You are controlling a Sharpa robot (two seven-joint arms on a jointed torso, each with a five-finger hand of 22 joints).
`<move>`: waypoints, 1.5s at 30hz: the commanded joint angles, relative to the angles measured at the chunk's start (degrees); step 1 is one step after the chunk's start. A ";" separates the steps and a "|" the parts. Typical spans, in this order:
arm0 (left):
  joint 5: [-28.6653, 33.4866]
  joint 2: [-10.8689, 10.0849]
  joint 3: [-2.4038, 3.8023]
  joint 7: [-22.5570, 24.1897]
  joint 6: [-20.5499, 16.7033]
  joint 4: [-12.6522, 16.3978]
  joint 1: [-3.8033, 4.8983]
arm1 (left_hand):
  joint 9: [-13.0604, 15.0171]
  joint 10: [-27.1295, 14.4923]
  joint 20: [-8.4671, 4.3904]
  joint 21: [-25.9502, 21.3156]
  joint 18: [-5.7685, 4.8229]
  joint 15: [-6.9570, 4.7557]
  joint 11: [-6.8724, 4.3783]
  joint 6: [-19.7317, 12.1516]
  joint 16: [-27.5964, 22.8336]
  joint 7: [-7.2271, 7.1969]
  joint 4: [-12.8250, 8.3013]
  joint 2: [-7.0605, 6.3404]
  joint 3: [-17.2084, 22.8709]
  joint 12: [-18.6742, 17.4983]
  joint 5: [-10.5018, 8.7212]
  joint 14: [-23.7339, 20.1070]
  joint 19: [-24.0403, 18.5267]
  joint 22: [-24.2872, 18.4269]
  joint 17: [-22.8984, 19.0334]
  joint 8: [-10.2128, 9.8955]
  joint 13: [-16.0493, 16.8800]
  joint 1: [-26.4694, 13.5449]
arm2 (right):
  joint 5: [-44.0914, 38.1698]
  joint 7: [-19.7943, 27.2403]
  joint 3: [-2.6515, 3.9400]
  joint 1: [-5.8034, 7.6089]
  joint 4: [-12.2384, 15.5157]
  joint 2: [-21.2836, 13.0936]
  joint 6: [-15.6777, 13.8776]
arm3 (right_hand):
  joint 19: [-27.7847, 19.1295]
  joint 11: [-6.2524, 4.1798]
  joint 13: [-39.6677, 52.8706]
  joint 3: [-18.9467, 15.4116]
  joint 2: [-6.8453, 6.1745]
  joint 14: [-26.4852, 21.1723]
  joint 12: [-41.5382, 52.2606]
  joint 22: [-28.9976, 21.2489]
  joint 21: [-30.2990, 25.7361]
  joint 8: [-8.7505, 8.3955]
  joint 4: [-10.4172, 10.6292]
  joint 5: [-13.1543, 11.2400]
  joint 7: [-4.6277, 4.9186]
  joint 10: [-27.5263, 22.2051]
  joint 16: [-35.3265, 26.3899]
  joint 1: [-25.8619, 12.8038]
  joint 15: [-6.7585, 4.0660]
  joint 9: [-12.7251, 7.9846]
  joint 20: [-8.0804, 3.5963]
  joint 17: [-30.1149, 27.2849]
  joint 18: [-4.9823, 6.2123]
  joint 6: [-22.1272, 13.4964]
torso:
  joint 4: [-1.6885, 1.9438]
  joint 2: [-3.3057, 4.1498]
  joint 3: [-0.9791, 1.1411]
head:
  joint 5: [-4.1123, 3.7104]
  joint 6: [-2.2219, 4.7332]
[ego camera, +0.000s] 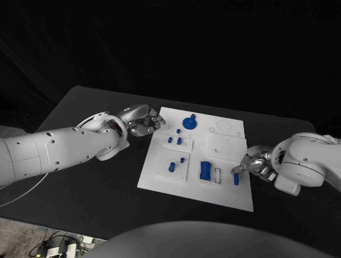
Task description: Assemble the parts on the task board
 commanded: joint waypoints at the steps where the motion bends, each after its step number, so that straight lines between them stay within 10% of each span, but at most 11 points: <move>1: -0.21 0.19 0.03 0.03 0.69 0.00 -0.03 | 0.07 0.44 0.48 -0.18 0.55 0.56 0.03 0.01 -0.18 0.33 0.07 -0.25 0.39 0.20 0.26 -0.02 -0.07 10.76 -0.02 0.22 0.07 0.44 | 3.51 -0.22 -0.04 0.11 -0.19 1.07 0.35 | 2.00 -0.31 15.10 2.87 0.03 5.97 0.22 12.30 -0.44 0.36 -2.27 -0.61 -2.23 6.06 0.20 -0.76 -0.42 0.11 -0.48 15.07 -0.51 -2.17 | 0.02 0.02 0.00 | -0.26 0.00; 45: -0.30 0.28 0.04 -0.50 1.54 0.06 -0.05 | 0.07 0.50 0.51 -0.34 0.59 0.58 0.04 0.00 -0.31 0.34 0.07 -0.32 0.50 0.19 0.27 -0.09 -0.13 10.72 -0.23 0.22 0.07 0.41 | 6.43 1.48 -0.01 -1.91 -5.98 7.91 -1.80 | 0.98 0.14 15.10 2.65 0.47 5.97 0.22 11.72 -2.29 0.57 0.63 -7.35 -1.76 6.06 0.20 -4.43 -0.03 0.32 -0.13 15.07 -0.09 -3.94 | 0.01 0.01 0.03 | 0.17 0.00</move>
